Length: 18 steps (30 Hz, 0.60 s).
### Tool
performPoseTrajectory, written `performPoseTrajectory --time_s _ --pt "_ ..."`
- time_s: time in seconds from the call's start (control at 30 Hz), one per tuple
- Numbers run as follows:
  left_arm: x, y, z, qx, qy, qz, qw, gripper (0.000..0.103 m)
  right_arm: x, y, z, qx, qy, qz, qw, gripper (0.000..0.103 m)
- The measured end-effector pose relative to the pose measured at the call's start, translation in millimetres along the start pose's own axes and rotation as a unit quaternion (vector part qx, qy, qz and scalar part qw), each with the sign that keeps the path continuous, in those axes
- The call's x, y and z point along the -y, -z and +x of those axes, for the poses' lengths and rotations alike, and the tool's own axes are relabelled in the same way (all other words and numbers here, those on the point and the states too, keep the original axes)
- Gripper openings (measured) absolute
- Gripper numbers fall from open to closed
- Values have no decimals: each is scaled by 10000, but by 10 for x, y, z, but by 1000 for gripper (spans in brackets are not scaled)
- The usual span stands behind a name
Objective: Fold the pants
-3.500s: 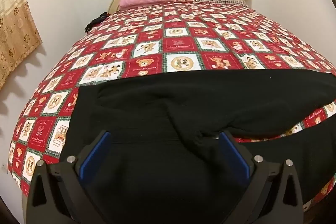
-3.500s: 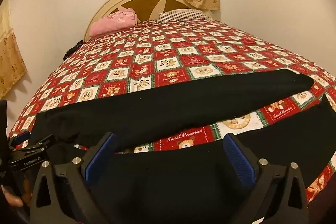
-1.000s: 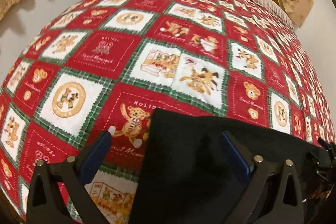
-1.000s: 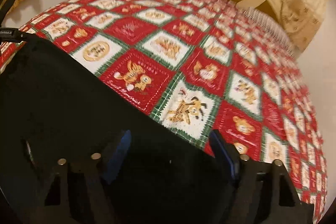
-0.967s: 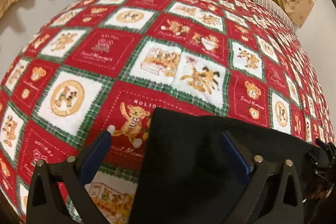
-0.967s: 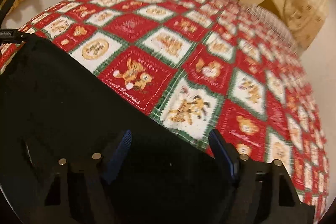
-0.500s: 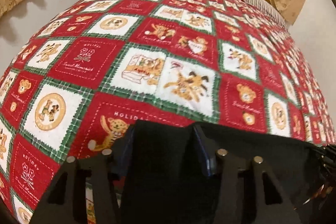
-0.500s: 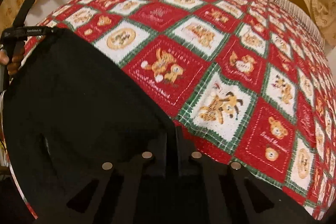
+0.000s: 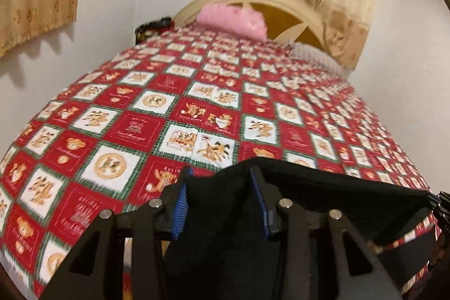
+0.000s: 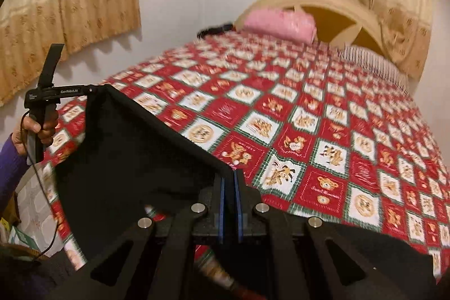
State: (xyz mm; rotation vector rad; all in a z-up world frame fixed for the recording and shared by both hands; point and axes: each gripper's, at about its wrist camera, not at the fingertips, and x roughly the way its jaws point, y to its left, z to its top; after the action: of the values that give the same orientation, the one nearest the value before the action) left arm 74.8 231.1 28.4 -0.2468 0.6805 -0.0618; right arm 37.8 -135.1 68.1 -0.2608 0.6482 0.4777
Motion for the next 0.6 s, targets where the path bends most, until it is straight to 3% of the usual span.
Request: performPoseTrajectory --time_s 0.1,0.27,0.6 --pt "-56 253 -268 143 -24 78 9999 43 -276 267 -258 122 -89 -160 9998 6" --pt "-178 725 -522 89 -242 123 9996 43 -623 778 -381 -33 -430 -63 9990 6" --pt "-342 1499 -506 -463 -617 52 9970 46 -846 1607 -72 -809 -529 75 9953 6"
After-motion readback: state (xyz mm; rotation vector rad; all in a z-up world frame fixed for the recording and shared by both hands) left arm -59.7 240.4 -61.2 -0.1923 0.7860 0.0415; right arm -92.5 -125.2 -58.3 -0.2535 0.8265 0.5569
